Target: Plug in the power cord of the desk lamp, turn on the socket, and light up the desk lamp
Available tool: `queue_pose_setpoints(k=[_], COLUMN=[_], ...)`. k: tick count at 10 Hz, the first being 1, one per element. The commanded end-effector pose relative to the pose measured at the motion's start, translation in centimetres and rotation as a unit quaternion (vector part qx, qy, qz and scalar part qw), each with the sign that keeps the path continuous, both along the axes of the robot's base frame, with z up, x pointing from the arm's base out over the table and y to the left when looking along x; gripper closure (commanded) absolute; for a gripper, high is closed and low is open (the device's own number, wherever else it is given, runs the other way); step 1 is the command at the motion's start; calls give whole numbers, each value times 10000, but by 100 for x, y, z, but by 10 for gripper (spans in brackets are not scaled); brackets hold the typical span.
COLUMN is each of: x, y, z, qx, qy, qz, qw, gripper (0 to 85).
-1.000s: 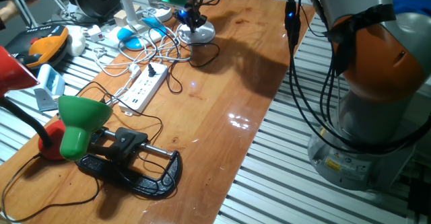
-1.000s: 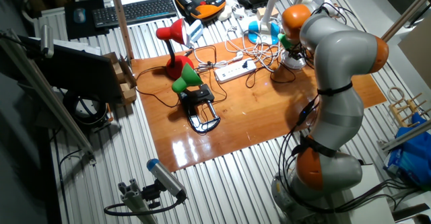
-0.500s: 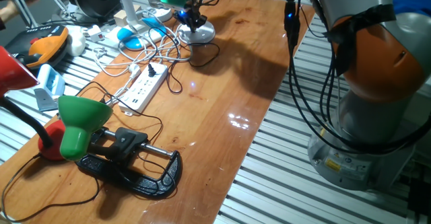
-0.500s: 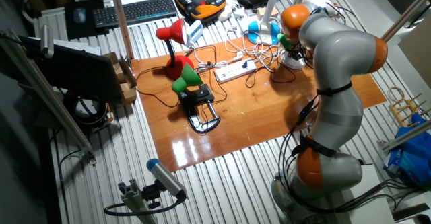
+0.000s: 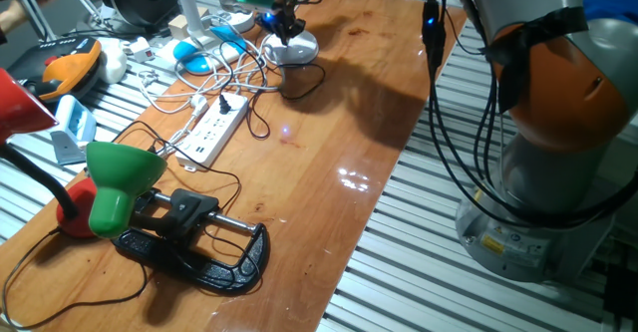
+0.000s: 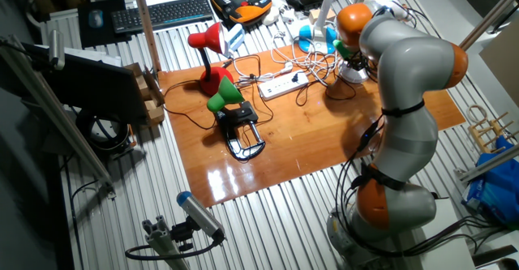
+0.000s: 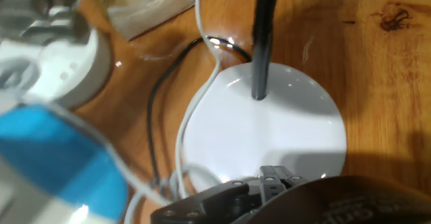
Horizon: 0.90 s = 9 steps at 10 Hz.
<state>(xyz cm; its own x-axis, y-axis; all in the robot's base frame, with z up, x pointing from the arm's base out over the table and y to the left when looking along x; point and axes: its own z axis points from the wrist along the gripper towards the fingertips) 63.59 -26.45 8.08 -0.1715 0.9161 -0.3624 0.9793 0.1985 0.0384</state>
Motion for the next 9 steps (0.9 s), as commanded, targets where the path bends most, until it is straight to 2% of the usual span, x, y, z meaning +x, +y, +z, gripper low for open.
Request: queue_pose_setpoints(k=[1,2,3,4,5,6,7,9], x=[0,-4,-12,-13,4,25,35,29], y=[28,83,173,238,297,368,425,505], z=[18,59,123,162,205,247,299,358], qx=[70,225,392,469,635,644,573,602], qy=[42,138,314,420,459,486,511,511], qz=[292,540,955,1232,1341,1357,1381,1397], qw=[9995,9982,9942,9904,9879,9875,9874,9870], gripper=[850,850,850,850,850,850,850,850])
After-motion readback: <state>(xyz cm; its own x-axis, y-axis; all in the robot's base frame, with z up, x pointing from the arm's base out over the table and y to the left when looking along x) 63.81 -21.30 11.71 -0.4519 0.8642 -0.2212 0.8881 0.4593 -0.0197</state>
